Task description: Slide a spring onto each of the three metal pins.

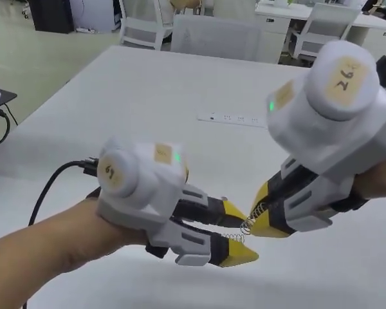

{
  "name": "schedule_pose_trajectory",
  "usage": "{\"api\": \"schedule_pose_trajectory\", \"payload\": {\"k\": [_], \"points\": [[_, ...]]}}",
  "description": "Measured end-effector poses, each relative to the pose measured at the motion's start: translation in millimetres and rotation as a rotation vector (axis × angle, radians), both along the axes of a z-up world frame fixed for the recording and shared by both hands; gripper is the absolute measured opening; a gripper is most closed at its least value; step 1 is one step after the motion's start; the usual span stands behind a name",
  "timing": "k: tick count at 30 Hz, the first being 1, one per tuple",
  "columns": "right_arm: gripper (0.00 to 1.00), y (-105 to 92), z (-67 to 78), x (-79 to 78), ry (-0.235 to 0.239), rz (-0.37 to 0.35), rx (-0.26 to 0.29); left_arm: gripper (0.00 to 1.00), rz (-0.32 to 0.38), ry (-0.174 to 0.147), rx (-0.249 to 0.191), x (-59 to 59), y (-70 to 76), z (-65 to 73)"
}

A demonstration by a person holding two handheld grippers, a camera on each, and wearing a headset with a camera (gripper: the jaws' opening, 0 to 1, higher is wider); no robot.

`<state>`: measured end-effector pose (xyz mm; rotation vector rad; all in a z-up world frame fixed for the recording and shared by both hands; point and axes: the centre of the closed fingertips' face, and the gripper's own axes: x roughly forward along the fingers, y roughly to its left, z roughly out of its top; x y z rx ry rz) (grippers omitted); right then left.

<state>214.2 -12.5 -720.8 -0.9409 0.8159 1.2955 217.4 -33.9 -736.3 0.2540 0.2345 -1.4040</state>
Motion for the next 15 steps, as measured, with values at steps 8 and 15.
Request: {"api": "schedule_pose_trajectory", "payload": {"k": [8, 15], "points": [[0.09, -8.9, 4.1, 9.0, -0.004, -0.03, 0.003, 0.26, 0.029, 0.018, -0.012, 4.0, 4.0, 1.5], [0.09, -19.6, 6.5, 15.7, -0.008, -0.061, -0.001, 0.31, 0.043, 0.031, -0.02, 6.1, 6.4, 2.7]]}}
